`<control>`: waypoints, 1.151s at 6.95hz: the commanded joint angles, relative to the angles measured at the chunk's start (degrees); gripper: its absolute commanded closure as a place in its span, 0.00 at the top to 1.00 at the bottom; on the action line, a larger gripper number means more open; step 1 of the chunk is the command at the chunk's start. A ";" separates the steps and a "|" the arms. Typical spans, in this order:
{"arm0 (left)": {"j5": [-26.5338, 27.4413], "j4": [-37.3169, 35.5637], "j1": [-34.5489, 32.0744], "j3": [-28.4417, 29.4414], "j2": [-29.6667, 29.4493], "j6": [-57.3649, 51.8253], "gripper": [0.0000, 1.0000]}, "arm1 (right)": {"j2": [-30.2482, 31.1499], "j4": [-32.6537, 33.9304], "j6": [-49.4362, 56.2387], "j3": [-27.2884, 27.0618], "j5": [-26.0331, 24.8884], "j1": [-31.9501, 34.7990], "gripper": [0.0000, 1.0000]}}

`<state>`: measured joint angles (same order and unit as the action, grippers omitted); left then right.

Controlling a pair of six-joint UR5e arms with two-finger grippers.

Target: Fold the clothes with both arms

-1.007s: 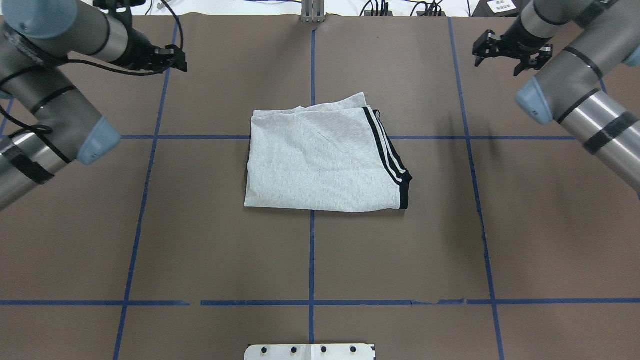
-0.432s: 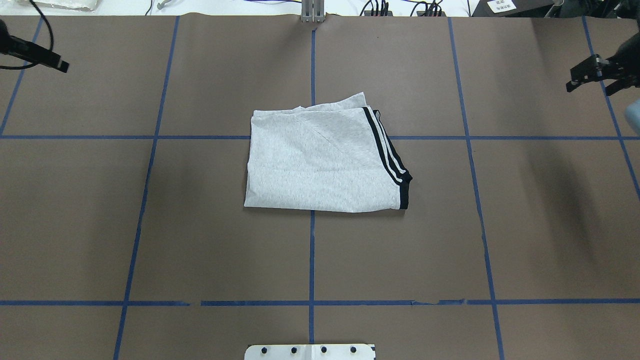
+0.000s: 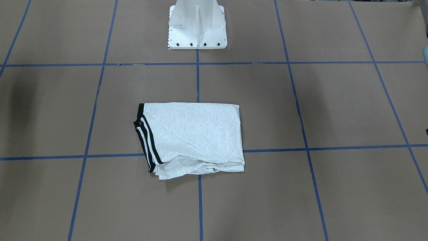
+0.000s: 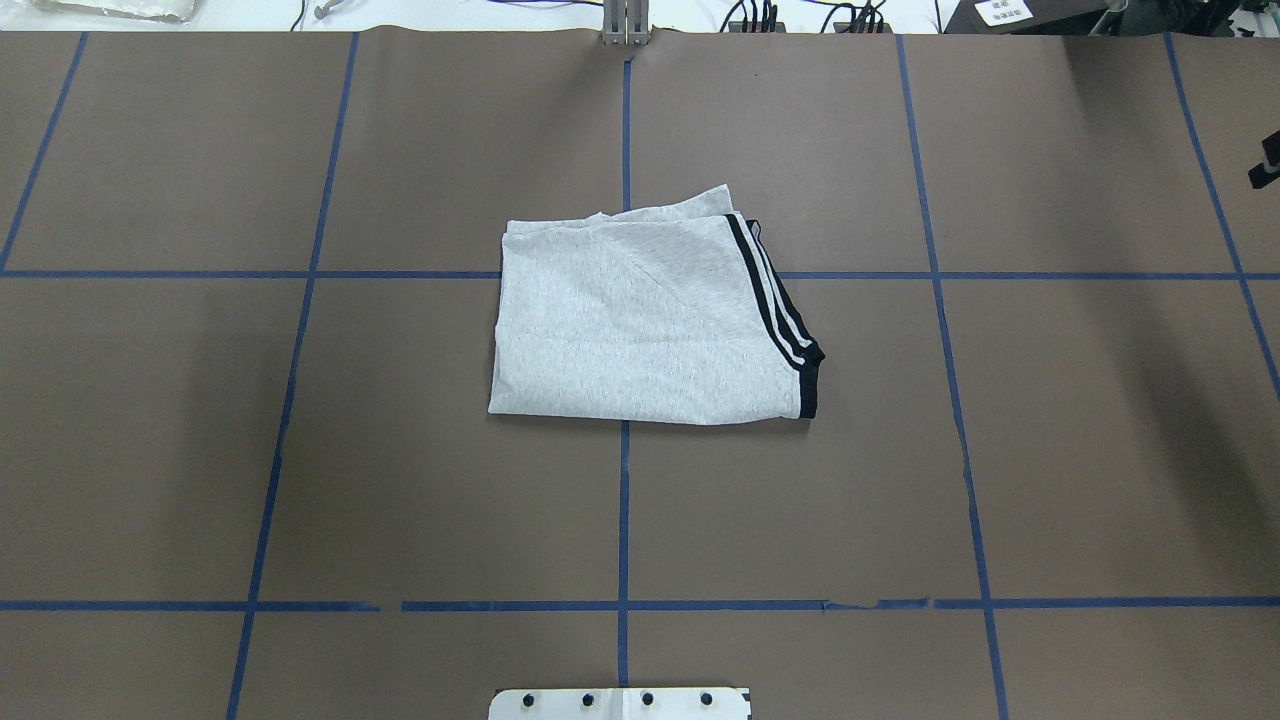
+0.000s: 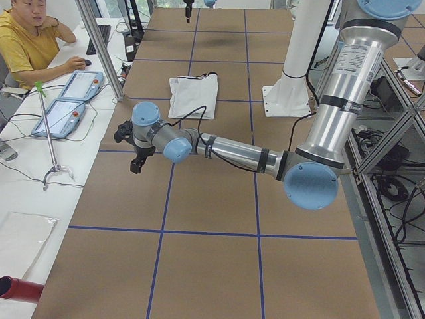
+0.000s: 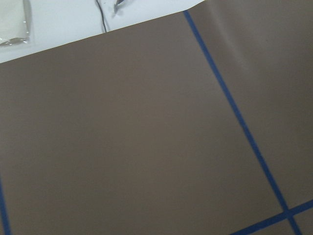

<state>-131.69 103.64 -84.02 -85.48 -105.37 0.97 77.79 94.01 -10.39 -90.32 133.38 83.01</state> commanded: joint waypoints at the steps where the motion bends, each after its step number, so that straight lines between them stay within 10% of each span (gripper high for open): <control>1: -0.23 -6.42 -3.69 -1.52 0.43 -2.37 1.00 | 4.88 10.67 7.48 -7.65 -0.49 1.54 1.00; 8: -0.14 -4.23 -3.43 -4.70 4.29 -1.93 1.00 | 5.53 7.33 6.70 -6.27 -0.84 1.19 1.00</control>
<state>-131.86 99.33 -87.52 -89.99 -101.50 -1.14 83.35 101.44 -3.62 -96.82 132.76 84.23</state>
